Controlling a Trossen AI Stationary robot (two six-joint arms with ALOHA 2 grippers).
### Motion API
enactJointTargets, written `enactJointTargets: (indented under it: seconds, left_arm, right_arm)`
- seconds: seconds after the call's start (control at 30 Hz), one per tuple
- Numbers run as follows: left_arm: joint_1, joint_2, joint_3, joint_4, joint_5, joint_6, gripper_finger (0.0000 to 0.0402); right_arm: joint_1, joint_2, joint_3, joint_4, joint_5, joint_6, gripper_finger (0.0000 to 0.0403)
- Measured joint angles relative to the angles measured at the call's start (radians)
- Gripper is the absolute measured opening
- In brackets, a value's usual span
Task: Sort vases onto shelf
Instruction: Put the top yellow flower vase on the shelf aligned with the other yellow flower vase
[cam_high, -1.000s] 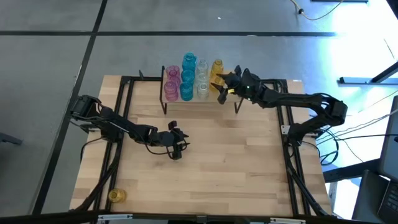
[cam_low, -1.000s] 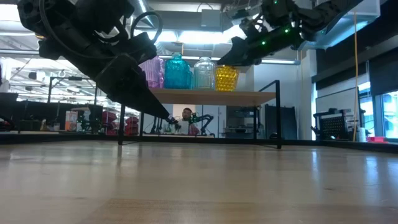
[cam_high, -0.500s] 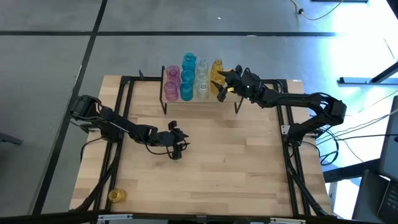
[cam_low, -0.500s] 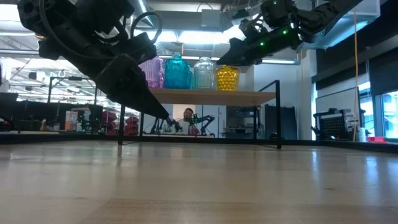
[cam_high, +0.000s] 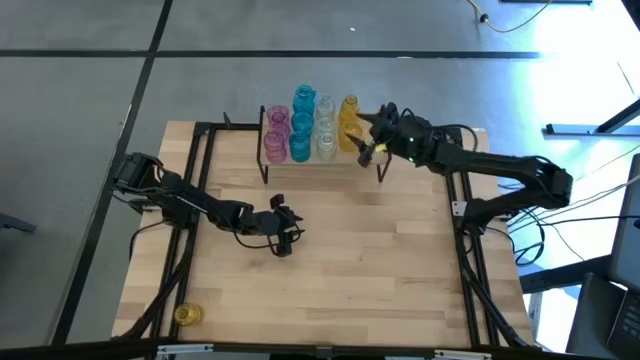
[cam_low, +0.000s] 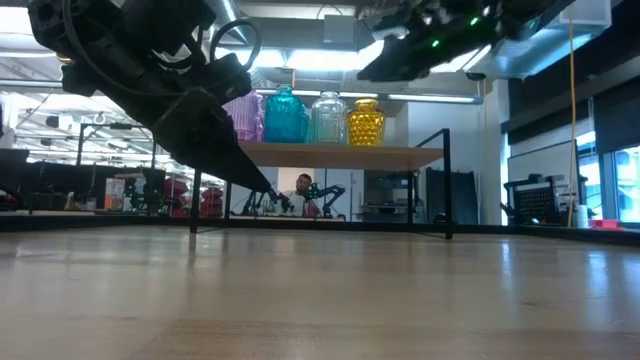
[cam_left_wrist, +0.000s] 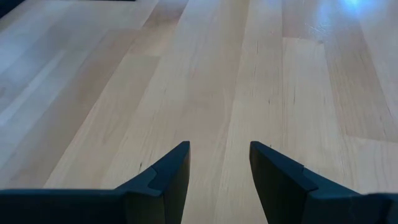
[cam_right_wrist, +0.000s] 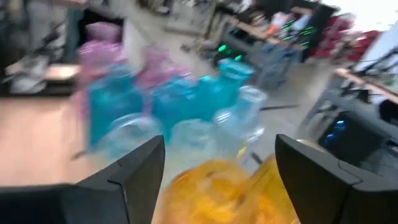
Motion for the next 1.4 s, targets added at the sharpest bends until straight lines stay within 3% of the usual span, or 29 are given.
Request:
enactJointTargets:
  seconds: [0.13, 0.3, 0.63, 1.07, 1.4]
  left_arm:
    - [0.0, 0.0, 0.0, 0.0, 0.0, 0.0, 0.016]
    - [0.0, 0.0, 0.0, 0.001, 0.0, -0.001, 0.016]
    - [0.0, 0.0, 0.0, 0.002, 0.0, 0.0, 0.016]
    - [0.0, 0.0, 0.0, 0.002, 0.0, 0.0, 0.016]
    - [0.0, 0.0, 0.0, 0.002, 0.0, 0.0, 0.016]
  right_arm:
    - [0.076, -0.072, 0.0, -0.226, -0.016, -0.01, 0.0284]
    - [0.154, -0.053, 0.0, -0.424, -0.057, -0.023, 0.0284]
    - [0.129, 0.087, 0.0, -0.332, 0.003, -0.072, 0.0285]
    - [0.042, 0.093, 0.0, -0.286, 0.001, -0.1, 0.0285]
    - [0.042, 0.094, 0.0, -0.237, 0.01, -0.103, 0.0285]
